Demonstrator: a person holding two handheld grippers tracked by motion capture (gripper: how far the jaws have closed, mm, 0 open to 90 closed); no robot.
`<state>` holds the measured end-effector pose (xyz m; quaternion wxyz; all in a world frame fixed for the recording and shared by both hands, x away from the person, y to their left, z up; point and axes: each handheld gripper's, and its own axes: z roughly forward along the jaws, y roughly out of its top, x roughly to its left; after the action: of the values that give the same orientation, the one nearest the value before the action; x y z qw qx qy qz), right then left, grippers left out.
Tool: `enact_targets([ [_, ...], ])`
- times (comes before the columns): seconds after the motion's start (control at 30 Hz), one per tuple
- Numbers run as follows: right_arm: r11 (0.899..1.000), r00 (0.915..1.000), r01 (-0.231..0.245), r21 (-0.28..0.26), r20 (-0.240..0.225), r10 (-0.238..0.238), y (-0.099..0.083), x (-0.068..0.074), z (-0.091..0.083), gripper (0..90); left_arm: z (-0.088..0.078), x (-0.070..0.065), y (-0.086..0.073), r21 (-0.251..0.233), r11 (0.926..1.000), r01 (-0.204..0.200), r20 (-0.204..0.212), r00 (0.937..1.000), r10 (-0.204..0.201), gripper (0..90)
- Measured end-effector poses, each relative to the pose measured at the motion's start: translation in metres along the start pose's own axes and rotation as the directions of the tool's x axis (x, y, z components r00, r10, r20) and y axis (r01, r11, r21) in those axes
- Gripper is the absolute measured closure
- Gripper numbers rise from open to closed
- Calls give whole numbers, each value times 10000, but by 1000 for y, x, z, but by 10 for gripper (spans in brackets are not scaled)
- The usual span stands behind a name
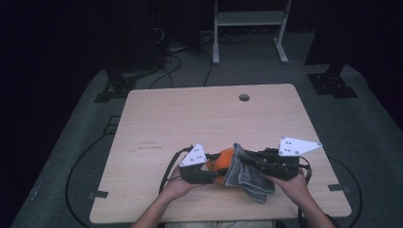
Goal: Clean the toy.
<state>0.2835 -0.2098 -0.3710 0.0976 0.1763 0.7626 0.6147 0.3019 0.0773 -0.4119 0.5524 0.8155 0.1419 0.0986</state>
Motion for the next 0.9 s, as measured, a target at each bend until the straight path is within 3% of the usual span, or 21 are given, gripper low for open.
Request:
enact_targets([
  [0.1, 9996, 9998, -196, 194, -16, 196, -2, -4, 17, 792, -6, 2, 2, 136, 9999, 39, -105, 9999, -37, 477],
  [0.2, 9979, 9992, -350, 548, 198, 340, -11, -11, 28, 793, -6, 8, -7, 430, 9988, 254, -242, 9994, -244, 477],
  [0.27, 9947, 9983, -474, 909, 367, 442, -22, -17, 31, 793, -5, 11, -11, 260, 9990, 374, -31, 9993, -373, 466],
  [0.33, 9930, 9966, -773, 891, 361, 743, -27, -21, 29, 793, -2, 13, -12, 3, 9995, 302, 232, 9993, -302, 357],
  [0.37, 9926, 9965, -710, 981, 504, 663, -29, -22, 28, 793, -1, 17, -13, -19, 9985, 538, 518, 9972, -537, 260],
  [0.43, 9918, 9954, -835, 971, 544, 785, -33, -24, 23, 793, 4, 22, -16, 203, 9960, 870, 335, 9956, -877, 140],
  [0.5, 9915, 9943, -903, 937, 646, 844, -37, -27, 19, 792, 8, 27, -21, 510, 9933, 1035, 373, 9937, -1054, 89],
  [0.57, 9903, 9932, -997, 965, 696, 932, -39, -29, 17, 792, 11, 29, -25, 477, 9901, 1317, 655, 9887, -1346, 121],
  [0.63, 9901, 9929, -904, 1074, 863, 813, -40, -30, 15, 791, 11, 27, -25, 476, 9945, 928, 497, 9942, -952, 229],
  [0.7, 9894, 9922, -897, 1145, 963, 788, -43, -34, 11, 790, 11, 26, -25, 500, 9949, 877, 424, 9950, -899, 296],
  [0.77, 9865, 9881, -1242, 1071, 1043, 1130, -50, -38, 7, 790, 11, 25, -26, 482, 9949, 887, 478, 9947, -910, 307],
  [0.9, 9790, 9805, -1516, 1363, 1458, 1315, -60, -44, -4, 789, 10, 25, -25, 506, 9949, 874, 450, 9950, -897, 314],
])
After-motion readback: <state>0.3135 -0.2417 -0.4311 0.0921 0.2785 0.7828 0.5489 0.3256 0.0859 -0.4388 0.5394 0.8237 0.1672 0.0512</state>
